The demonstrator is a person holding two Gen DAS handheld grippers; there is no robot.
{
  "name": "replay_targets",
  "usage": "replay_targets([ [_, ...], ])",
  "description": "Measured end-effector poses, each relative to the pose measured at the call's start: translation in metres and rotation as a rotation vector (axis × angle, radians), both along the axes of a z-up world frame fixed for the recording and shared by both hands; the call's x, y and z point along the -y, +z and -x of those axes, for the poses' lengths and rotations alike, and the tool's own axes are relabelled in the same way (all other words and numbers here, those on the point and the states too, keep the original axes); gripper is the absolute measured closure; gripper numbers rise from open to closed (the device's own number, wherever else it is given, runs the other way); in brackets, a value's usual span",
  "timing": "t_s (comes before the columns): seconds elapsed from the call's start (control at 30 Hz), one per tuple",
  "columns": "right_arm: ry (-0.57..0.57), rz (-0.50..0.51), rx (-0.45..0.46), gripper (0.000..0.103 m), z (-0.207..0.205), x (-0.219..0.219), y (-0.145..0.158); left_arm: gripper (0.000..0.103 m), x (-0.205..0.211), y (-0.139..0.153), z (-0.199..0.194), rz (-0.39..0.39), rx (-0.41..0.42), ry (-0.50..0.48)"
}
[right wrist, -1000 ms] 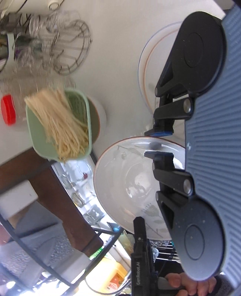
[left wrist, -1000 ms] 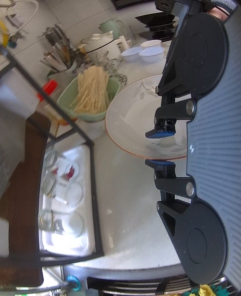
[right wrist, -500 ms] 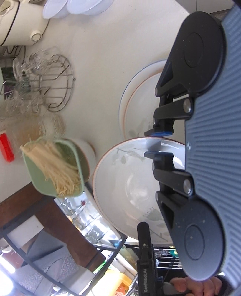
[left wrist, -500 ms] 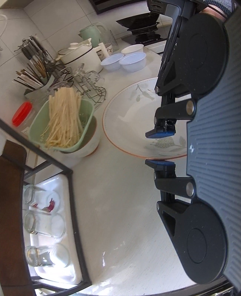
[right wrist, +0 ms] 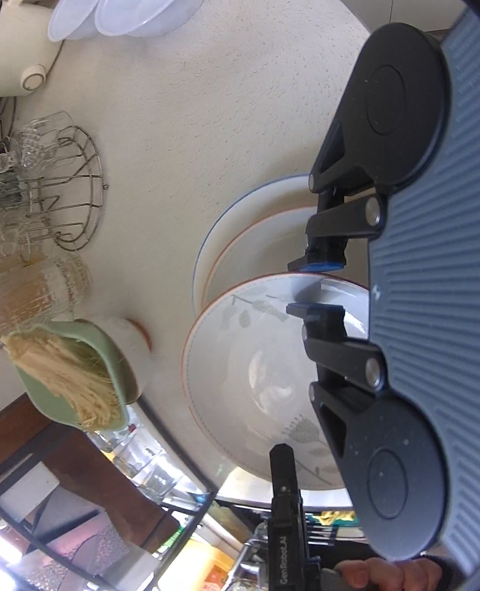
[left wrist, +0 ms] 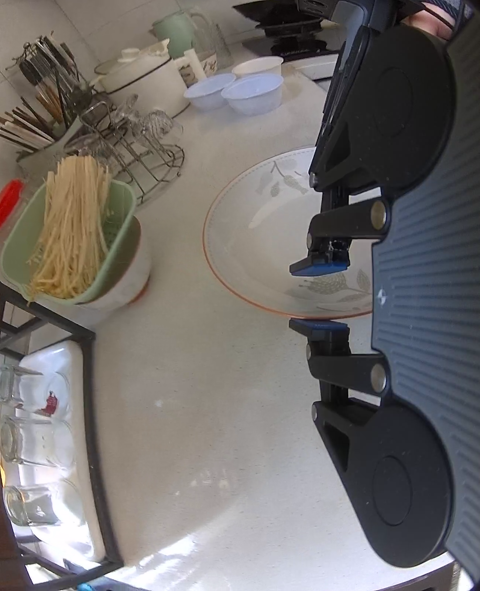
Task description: Organize plates and bowls
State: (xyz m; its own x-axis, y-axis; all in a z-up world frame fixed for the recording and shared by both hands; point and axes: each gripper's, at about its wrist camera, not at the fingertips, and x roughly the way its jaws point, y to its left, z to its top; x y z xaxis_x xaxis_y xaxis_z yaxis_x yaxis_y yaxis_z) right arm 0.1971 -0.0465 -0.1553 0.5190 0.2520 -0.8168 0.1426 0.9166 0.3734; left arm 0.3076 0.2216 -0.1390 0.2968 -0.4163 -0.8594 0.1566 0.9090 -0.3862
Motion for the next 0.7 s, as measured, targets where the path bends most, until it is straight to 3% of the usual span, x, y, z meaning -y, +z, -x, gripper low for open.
replay_targets([
  [0.47, 0.102, 0.039, -0.021, 0.084, -0.004, 0.011, -0.011, 0.075, 0.031, -0.002, 0.001, -0.137, -0.012, 0.023],
  [0.7, 0.107, 0.065, -0.004, 0.083, -0.004, 0.016, -0.004, 0.075, 0.028, 0.006, 0.008, -0.122, -0.016, 0.077],
])
